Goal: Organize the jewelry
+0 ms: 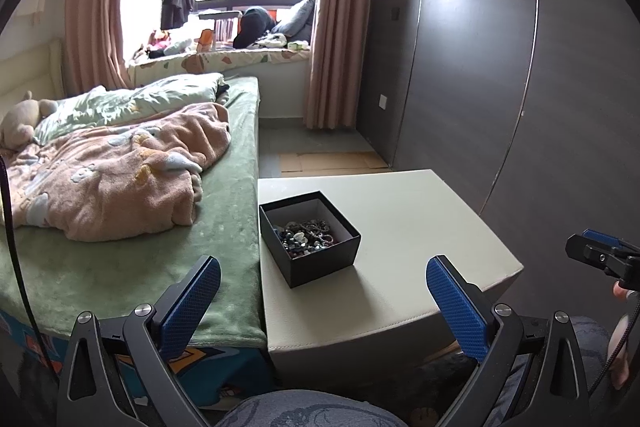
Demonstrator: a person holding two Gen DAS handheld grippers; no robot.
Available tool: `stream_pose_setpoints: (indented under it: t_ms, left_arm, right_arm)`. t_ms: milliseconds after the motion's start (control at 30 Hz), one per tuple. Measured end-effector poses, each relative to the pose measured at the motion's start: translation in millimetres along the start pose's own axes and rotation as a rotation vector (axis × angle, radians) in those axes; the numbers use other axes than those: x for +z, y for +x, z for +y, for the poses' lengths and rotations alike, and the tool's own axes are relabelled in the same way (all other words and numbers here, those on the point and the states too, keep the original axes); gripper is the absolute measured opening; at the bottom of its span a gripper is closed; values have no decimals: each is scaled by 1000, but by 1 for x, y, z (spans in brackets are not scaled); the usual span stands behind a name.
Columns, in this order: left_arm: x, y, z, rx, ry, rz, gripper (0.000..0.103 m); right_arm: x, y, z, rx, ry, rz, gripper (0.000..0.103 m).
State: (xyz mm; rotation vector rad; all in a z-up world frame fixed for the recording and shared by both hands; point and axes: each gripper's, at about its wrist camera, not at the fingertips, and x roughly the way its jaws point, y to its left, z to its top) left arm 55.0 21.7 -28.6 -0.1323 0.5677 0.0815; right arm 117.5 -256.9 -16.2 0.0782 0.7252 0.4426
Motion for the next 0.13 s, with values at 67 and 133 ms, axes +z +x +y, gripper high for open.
stream_pose_setpoints:
  t_ms: [67,133]
  left_arm:
    - [0,1,0,-1,-1,-3,103]
    - [0,3,2,2,-3,-6,103]
  right_arm:
    - [0,1,-1,-2,1,4,103]
    - [-1,3,-1,-2,4,9,103]
